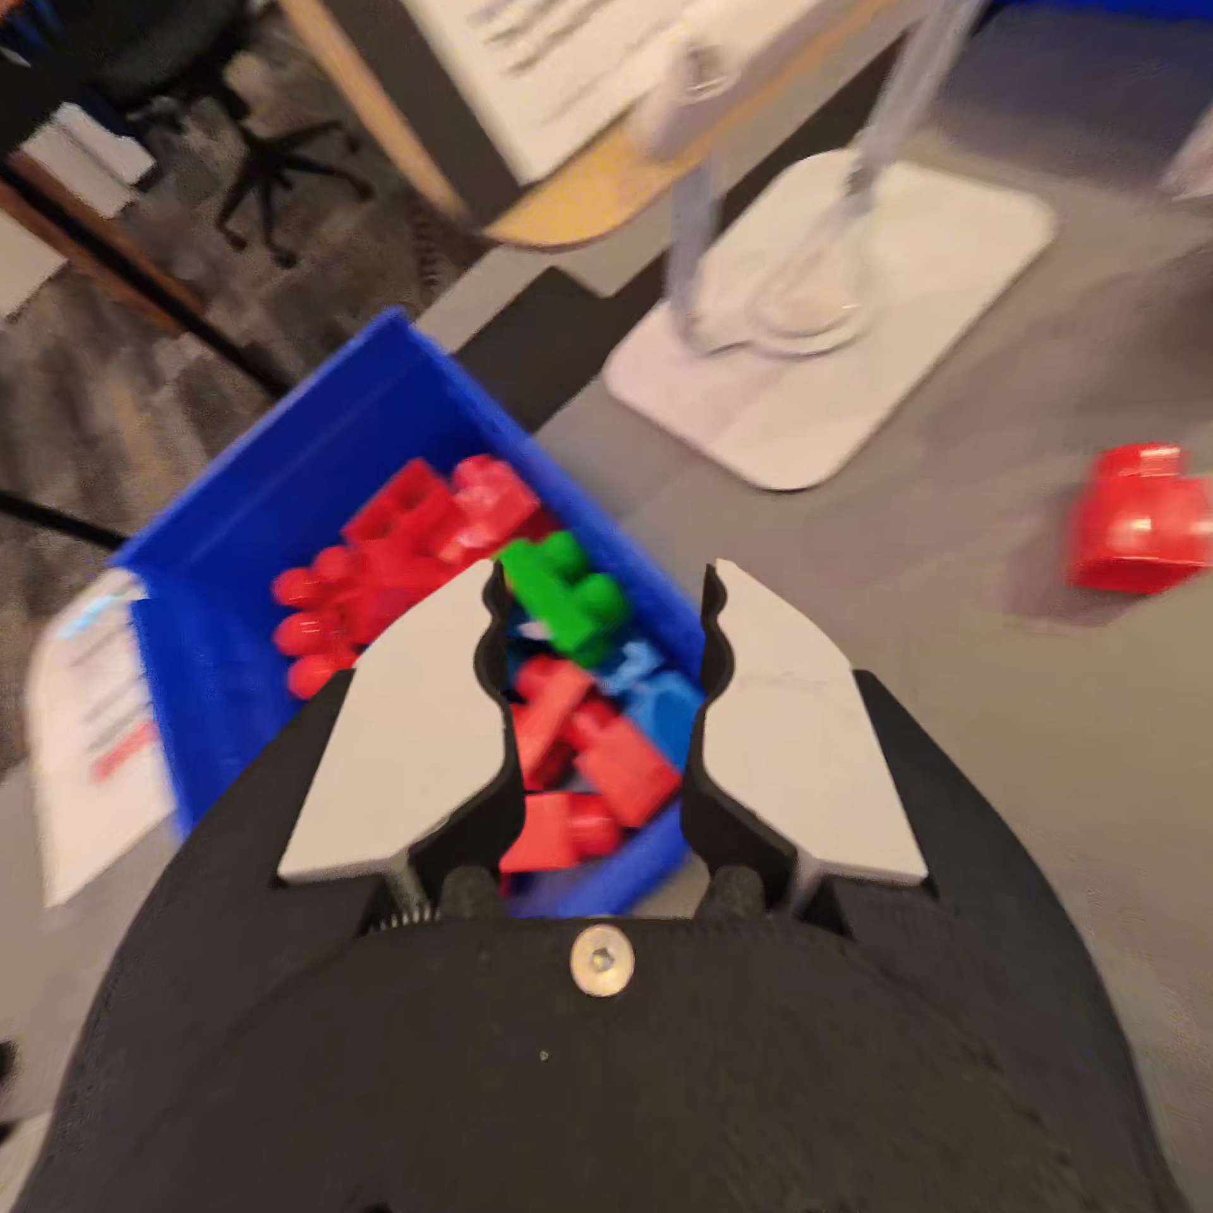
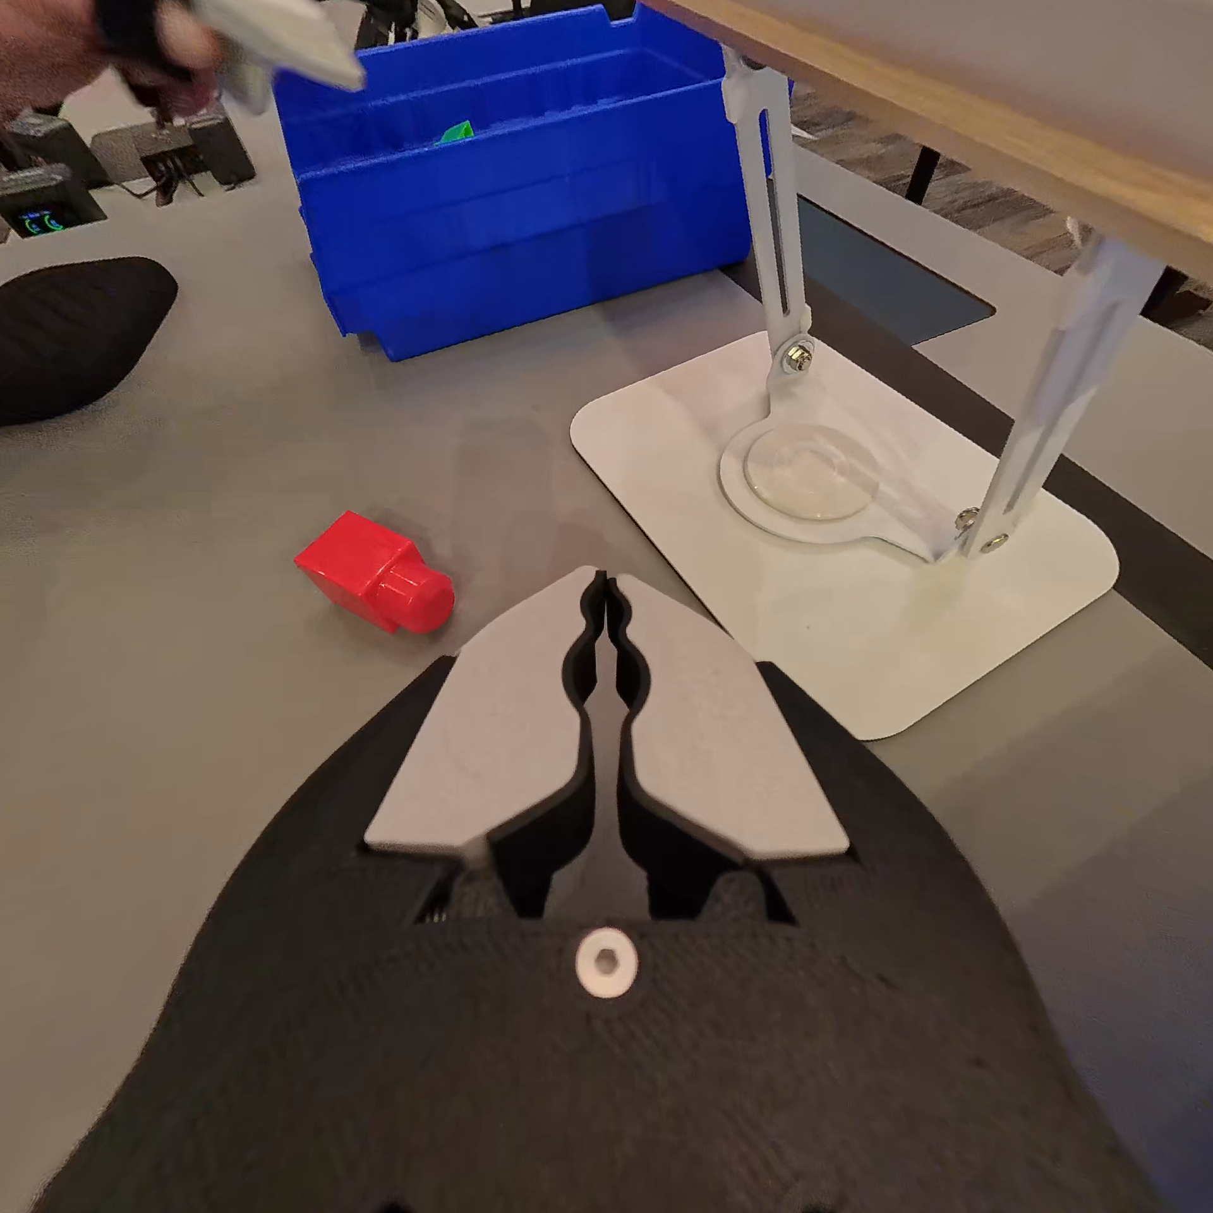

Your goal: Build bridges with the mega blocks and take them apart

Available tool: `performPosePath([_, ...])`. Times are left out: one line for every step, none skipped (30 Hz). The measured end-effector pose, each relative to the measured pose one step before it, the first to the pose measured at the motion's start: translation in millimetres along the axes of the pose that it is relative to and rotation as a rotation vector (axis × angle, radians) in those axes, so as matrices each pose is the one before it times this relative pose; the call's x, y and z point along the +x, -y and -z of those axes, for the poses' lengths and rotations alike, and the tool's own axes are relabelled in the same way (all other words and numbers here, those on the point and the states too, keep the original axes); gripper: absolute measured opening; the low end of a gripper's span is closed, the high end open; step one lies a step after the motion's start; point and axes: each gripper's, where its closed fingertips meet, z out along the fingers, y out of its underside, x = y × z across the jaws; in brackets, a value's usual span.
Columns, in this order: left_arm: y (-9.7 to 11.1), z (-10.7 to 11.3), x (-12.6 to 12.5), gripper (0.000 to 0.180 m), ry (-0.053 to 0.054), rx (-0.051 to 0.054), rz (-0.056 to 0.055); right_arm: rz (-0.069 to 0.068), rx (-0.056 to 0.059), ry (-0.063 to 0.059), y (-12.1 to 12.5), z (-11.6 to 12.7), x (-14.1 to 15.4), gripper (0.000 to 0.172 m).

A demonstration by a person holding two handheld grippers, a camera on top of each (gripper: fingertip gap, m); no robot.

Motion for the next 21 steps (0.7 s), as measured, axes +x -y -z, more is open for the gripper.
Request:
performPosePath([-6.82,-8.10,-22.80,0.052,0.0348,-0.0139,-0.0097,0.0036,-0.0021,-0.0010,-0.34,-0.04,-0.30,0.000])
performPosePath([-9.73,-11.15,-17.99,0.051,0.0260,-0.0361,-0.0169,0.0039,-0.0028,-0.0025,-0.50,-0.05,0.15,0.000])
performPosePath([-9.73,-12.56,-12.16,0.050,0.0154,-0.0398,-0.0250,0.0022,-0.0029,-0.0017,-0.58,-0.10,0.14,0.000])
performPosePath([-7.27,-12.00,-3.59,0.049,-0.0202,-0.0361,-0.0051,0.0001,-0.0021,0.0007,-0.55,-0.16,0.19,0.000])
performPosePath([-6.27,-11.02,-0.07,0.046,-0.0236,-0.0411,-0.0104,-0.0017,-0.0010,0.0023,-0.52,-0.20,0.27,0.000])
performPosePath([-10.43,-10.55,-3.76,0.045,0.0149,-0.0755,-0.0341,-0.0032,-0.0008,0.0027,-0.50,-0.18,0.25,0.000])
performPosePath([-9.41,-9.13,-5.97,0.043,0.0408,-0.0720,-0.0429,-0.0035,-0.0007,0.0031,-0.36,-0.19,0.25,0.000])
performPosePath([-2.50,-6.91,0.21,0.040,0.0033,-0.0201,-0.0280,-0.0025,-0.0002,0.0036,-0.31,-0.21,0.05,0.000])
performPosePath([-0.69,-5.89,2.82,0.038,-0.0183,-0.0104,0.0064,-0.0018,-0.0004,0.0036,-0.31,-0.29,-0.10,0.000])
performPosePath([-2.61,-5.94,0.87,0.036,-0.0094,-0.0273,0.0156,-0.0016,-0.0008,0.0028,-0.35,-0.27,0.02,0.000])
performPosePath([-2.24,-5.31,2.09,0.029,-0.0167,-0.0202,-0.0061,-0.0009,-0.0009,0.0026,-0.33,-0.37,-0.10,0.000])
performPosePath([0.34,-3.80,0.71,0.029,-0.0090,-0.0019,-0.0034,-0.0001,-0.0008,0.0022,-0.19,-0.20,-0.16,0.000])
performPosePath([0.05,-1.67,-2.31,0.029,0.0087,-0.0002,0.0009,0.0004,0.0000,0.0012,-0.06,-0.12,-0.17,0.000])
performPosePath([0.15,0.38,-0.76,0.029,-0.0039,0.0014,-0.0001,0.0001,0.0003,0.0002,-0.03,0.14,0.09,0.000])
performPosePath([1.14,3.82,-1.12,0.029,-0.0046,0.0079,0.0076,-0.0001,0.0006,-0.0008,-0.12,0.15,0.27,0.000])
performPosePath([4.10,9.28,-4.15,0.029,0.0198,0.0271,0.0075,-0.0010,0.0015,-0.0008,0.11,0.36,0.44,0.000])
performPosePath([4.54,13.25,-2.76,0.029,0.0095,0.0240,0.0037,-0.0027,0.0023,-0.0001,0.08,0.40,0.55,0.000])
performPosePath([4.06,16.00,0.08,0.029,-0.0041,0.0133,-0.0041,-0.0044,0.0022,0.0006,0.07,0.23,0.61,0.000])
performPosePath([6.14,18.74,-0.94,0.028,0.0175,0.0224,-0.0147,-0.0043,0.0021,0.0014,0.07,0.24,0.50,0.000])
performPosePath([8.98,19.62,2.78,0.028,-0.0023,0.0431,-0.0068,-0.0032,0.0017,0.0017,0.09,0.05,0.17,0.000])
performPosePath([9.38,18.14,9.21,0.028,-0.0415,0.0469,0.0061,-0.0022,0.0007,0.0019,-0.06,-0.11,-0.02,0.000])
